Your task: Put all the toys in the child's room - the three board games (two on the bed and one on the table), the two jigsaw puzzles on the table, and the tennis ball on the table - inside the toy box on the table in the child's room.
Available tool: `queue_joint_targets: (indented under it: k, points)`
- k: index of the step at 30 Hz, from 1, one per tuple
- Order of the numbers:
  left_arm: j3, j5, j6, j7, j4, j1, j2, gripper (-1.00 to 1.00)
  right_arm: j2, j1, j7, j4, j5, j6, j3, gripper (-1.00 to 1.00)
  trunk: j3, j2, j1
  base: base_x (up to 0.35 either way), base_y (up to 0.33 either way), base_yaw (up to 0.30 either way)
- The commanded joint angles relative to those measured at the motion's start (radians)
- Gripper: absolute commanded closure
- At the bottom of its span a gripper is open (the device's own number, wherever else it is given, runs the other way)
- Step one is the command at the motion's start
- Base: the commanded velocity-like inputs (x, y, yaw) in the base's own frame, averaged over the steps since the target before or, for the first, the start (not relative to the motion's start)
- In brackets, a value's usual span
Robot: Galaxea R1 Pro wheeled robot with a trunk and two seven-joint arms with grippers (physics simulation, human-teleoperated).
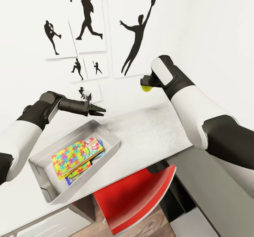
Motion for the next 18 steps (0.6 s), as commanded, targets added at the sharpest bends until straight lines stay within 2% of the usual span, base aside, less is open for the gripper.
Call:
queue_joint_targets:
  k: [1,8,15,18]
  points:
    - [-0.006,0.008,0.01,0.0,0.0,0.004,0.003,-1.0,-0.001,0.004,-0.013,-0.001,-0.013,0.0,0.006,1.0,-0.001,-0.002,0.001,0.0,0.0,0.193]
    - [-0.005,0.008,0.01,0.0,0.0,0.021,0.015,-1.0,-0.001,0.012,-0.013,-0.002,-0.025,0.001,0.005,1.0,0.009,-0.002,0.001,0.0,0.0,0.199]
    - [-0.004,0.008,0.01,0.001,0.0,0.034,0.018,-1.0,-0.003,0.016,-0.013,0.0,-0.032,0.002,0.005,1.0,0.017,-0.002,0.001,-0.044,0.0,0.214]
    - [-0.005,0.009,0.005,0.001,0.0,0.038,0.018,-1.0,-0.005,0.017,-0.013,-0.001,-0.033,0.002,0.005,1.0,0.018,-0.002,0.001,-0.025,0.0,0.111]
